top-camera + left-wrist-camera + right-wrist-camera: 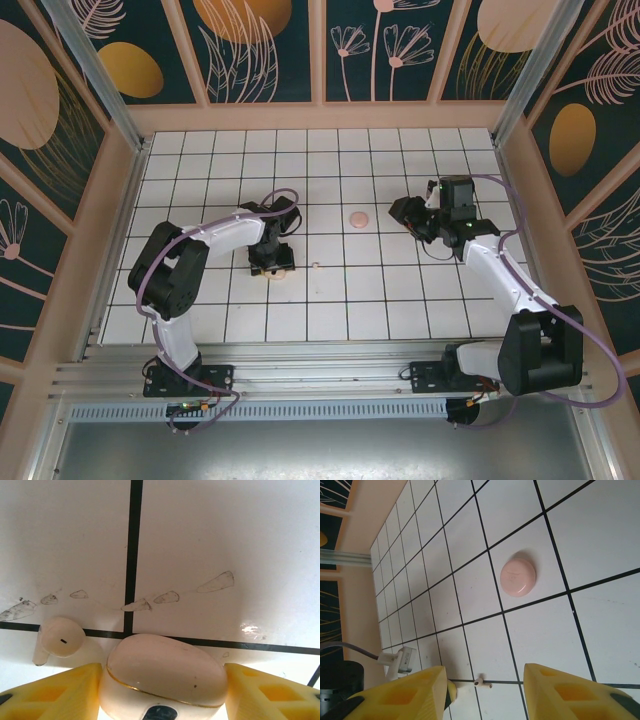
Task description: Insert the wireless bluetooth earbuds into the charging case
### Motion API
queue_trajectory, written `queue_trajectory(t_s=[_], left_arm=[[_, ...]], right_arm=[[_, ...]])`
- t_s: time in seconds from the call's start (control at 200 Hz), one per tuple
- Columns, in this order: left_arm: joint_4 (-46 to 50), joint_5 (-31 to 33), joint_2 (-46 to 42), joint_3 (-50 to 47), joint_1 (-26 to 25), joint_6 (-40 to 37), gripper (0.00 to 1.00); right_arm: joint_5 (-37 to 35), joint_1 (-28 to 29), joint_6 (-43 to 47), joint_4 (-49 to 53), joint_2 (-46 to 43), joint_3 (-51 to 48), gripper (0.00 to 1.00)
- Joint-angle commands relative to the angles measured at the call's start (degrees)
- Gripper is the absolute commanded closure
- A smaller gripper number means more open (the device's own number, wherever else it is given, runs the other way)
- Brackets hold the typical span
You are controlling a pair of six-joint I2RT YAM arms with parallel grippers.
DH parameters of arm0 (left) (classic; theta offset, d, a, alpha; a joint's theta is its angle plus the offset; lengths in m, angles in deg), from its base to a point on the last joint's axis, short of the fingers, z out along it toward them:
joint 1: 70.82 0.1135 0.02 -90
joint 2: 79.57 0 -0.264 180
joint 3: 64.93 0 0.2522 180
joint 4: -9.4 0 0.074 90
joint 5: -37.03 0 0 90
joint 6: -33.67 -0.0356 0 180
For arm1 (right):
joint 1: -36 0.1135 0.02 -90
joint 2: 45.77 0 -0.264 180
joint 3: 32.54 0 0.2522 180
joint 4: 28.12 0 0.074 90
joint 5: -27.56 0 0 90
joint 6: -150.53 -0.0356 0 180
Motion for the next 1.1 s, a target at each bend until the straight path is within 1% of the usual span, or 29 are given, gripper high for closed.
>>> queue_trajectory(t_s=[0.0, 0.29, 0.365, 0.45, 0.495, 0.54, 0.696, 0.891, 1.006, 1.096], left_arm=[[-0.07, -0.93, 0.05, -1.60, 0.32, -0.62, 0.42], [-1.23, -0.51, -2.44, -2.42, 0.32, -0.62, 0.51], [-2.53, -0.63, -4.40, -2.58, 0.23, -1.00, 0.51], [-4.91, -0.60, -7.39, -3.24, 0.18, -2.48, 0.53], [-6.38, -0.43, -8.39, -3.91, 0.06, -3.64, 0.54], [-7.96, -0.47, -11.26, -4.62, 0.10, -5.35, 0.55], [-14.43, -4.74, -16.00, -7.19, 0.01, -14.67, 0.56], [-20.55, -7.13, -20.94, -9.29, 0.00, -30.73, 0.57], [-24.54, -9.21, -23.67, -11.29, -0.02, -39.04, 0.57], [-28.66, -11.25, -25.99, -12.70, 0.04, -44.85, 0.57]], right_arm=[[-0.90, 0.73, -0.47, 0.02, -1.25, 0.79, 0.55], [-0.91, 1.25, -0.81, 0.05, -1.58, 0.79, 0.55], [-0.19, 1.22, -0.43, -0.49, -2.10, 0.72, 0.55], [2.41, 1.23, 1.14, -1.19, -2.13, 0.94, 0.57], [4.96, 1.18, 2.17, -1.80, -1.94, 1.12, 0.57], [7.75, 1.13, 3.37, -2.10, -1.40, 1.52, 0.58], [16.89, 1.12, 8.40, 0.56, 1.62, 5.40, 0.58], [26.16, 1.66, 13.82, 7.56, 6.70, 12.12, 0.59], [27.36, 3.16, 15.90, 10.64, 8.49, 13.45, 0.59], [27.23, 4.95, 15.64, 10.39, 9.32, 13.20, 0.60]])
